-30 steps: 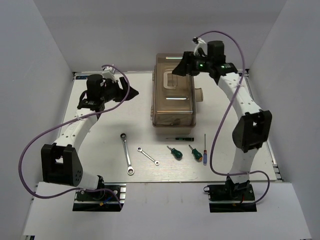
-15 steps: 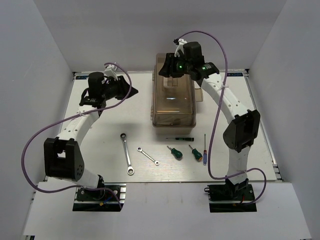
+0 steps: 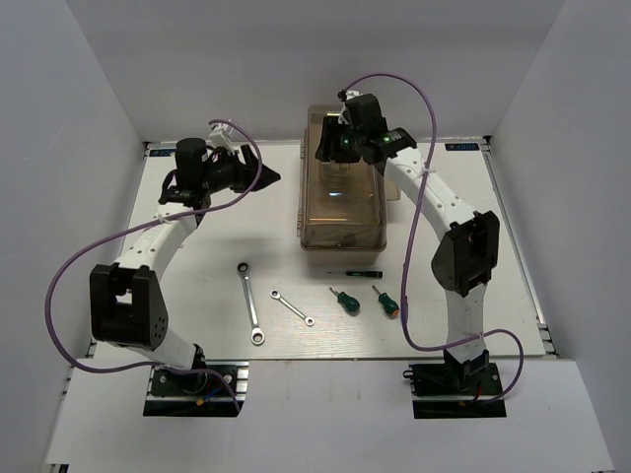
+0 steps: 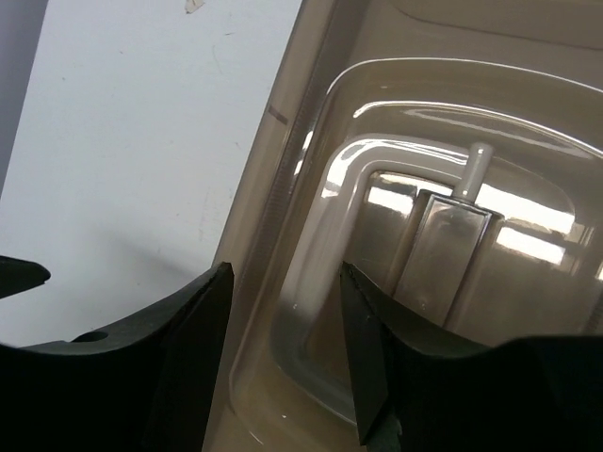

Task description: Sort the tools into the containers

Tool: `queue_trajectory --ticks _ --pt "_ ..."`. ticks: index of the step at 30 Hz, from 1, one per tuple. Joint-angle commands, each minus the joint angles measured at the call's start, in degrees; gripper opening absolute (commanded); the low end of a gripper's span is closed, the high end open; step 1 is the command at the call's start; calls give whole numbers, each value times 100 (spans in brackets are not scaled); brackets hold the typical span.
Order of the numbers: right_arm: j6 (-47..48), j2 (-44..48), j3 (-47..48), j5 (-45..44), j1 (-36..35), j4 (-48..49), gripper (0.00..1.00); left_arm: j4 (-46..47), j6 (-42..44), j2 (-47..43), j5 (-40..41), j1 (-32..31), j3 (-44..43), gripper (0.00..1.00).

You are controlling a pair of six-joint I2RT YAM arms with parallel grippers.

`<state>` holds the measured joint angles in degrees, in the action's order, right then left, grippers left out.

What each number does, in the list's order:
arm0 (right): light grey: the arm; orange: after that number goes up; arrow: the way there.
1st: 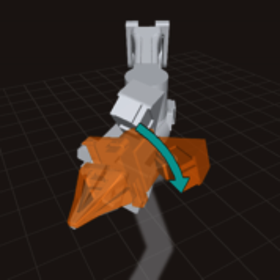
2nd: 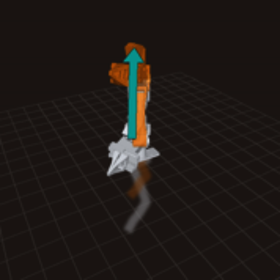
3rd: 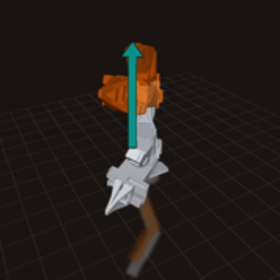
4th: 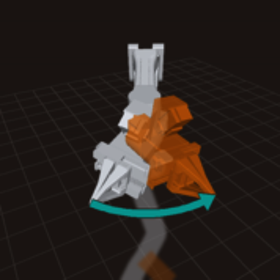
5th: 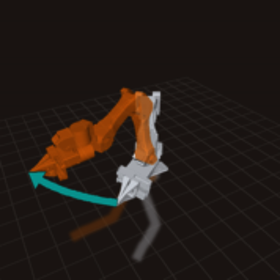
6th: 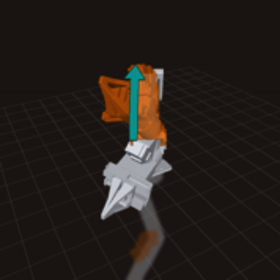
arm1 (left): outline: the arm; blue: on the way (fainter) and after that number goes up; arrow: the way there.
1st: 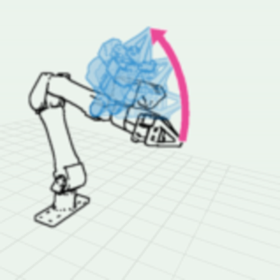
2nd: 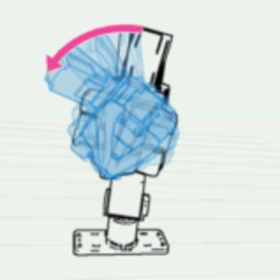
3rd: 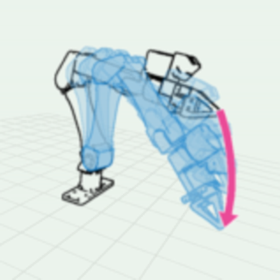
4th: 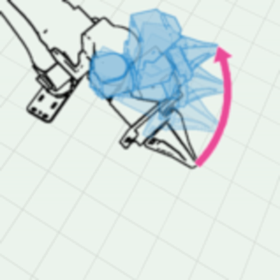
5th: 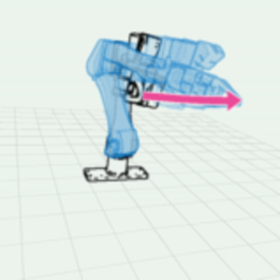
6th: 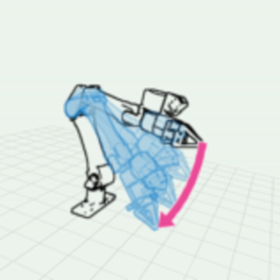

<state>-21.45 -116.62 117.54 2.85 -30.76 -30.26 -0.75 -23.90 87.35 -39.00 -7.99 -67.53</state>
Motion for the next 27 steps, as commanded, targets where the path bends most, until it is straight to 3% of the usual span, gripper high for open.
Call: queue_trajectory --ticks 1,8,12,27 --pt "-140 -63 208 -469 -44 -94 56 224 43 36 -204 -19 -243 70" --pt "-570 -142 191 -364 0 -349 57 225 96 89 -257 -19 -358 70" --pt "-921 -282 191 241 27 -428 57 225 149 142 -310 -19 -533 71" --pt "-1599 -494 393 1463 351 11 40 435 -53 615 -608 -19 -1104 71"
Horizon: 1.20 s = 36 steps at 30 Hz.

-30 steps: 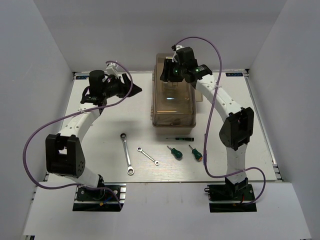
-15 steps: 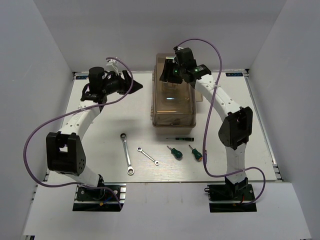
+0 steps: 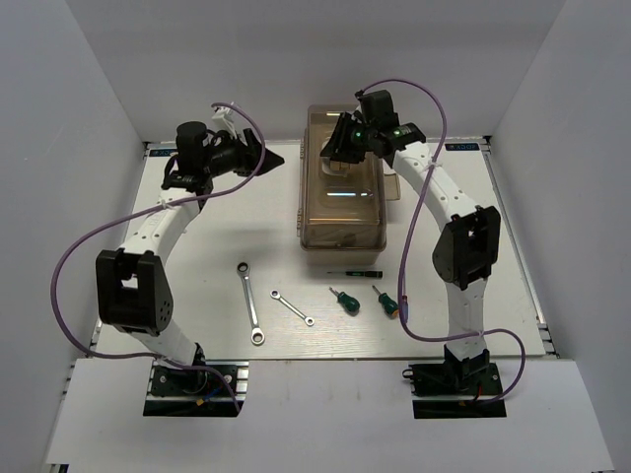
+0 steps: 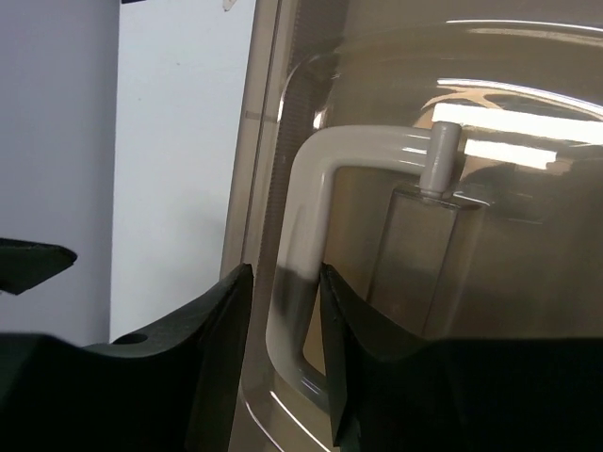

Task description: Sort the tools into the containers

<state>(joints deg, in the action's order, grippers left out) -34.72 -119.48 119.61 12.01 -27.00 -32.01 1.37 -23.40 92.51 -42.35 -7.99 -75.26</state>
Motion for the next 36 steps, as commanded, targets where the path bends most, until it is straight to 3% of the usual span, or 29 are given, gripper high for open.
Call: queue_trajectory --ticks 1,21,36 --pt "-316 -207 203 574 19 212 40 224 -104 101 -326 -71 -331 71" --pt "-632 -84 220 1189 328 626 32 602 -596 1269 -503 -589 -1376 71" --pt "-720 30 18 1339 389 837 32 391 -956 1822 -2 -871 -1956 71"
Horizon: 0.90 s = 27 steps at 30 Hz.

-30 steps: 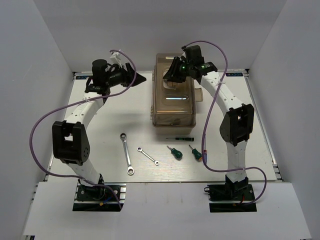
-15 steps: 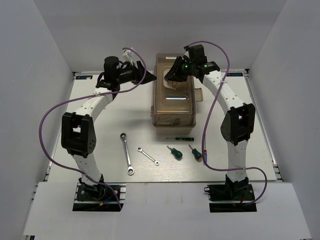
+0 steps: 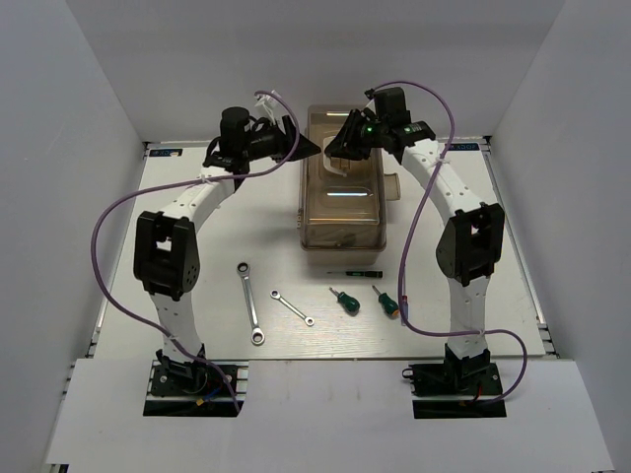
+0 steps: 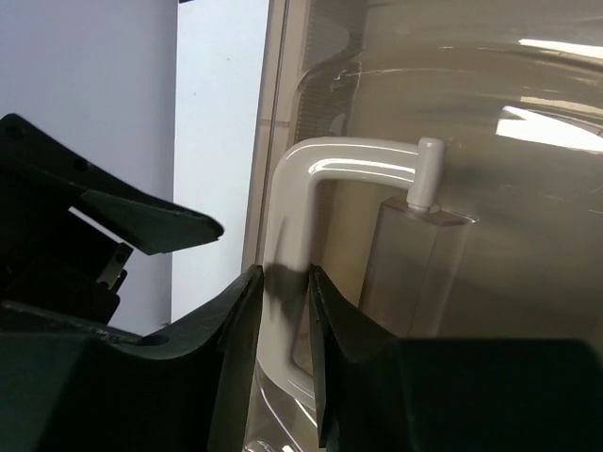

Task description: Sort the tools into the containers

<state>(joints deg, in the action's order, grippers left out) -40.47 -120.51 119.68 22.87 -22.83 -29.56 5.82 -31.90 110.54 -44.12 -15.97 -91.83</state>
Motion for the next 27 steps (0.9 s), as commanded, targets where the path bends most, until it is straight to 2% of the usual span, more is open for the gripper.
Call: queue_trajectory --ticks 1,14,27 --pt "-154 142 3 261 -29 609 32 -107 -236 107 175 -73 -300 71" --pt "-225 238 -243 367 15 750 31 -503 -739 829 597 -126 -1460 71" --pt "-374 265 -261 481 86 882 31 -996 -853 934 545 -179 -1645 71"
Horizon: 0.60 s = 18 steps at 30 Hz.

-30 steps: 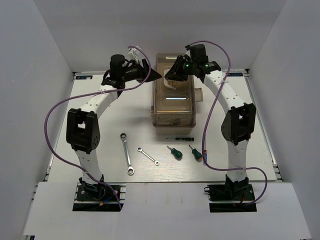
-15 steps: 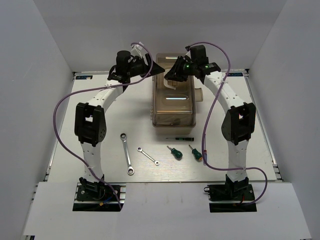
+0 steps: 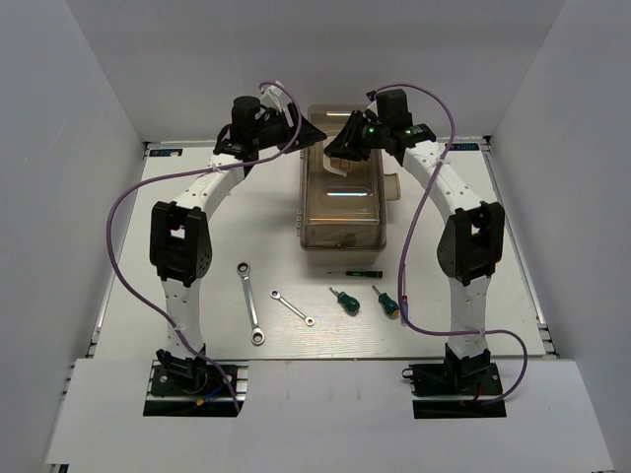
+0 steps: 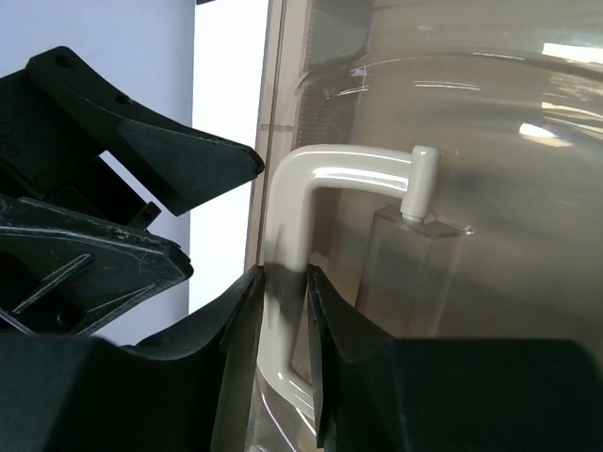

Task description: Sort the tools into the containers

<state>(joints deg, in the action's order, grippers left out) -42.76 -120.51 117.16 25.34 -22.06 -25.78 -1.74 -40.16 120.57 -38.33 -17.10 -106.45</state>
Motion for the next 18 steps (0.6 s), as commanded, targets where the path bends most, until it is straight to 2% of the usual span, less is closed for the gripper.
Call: queue_trajectory --ticks 1,18 --pt "-145 265 -9 252 0 495 31 -170 -27 -130 -35 -65 -122 71" --pt "-118 388 -229 296 0 600 31 209 -79 -298 -193 -118 46 70"
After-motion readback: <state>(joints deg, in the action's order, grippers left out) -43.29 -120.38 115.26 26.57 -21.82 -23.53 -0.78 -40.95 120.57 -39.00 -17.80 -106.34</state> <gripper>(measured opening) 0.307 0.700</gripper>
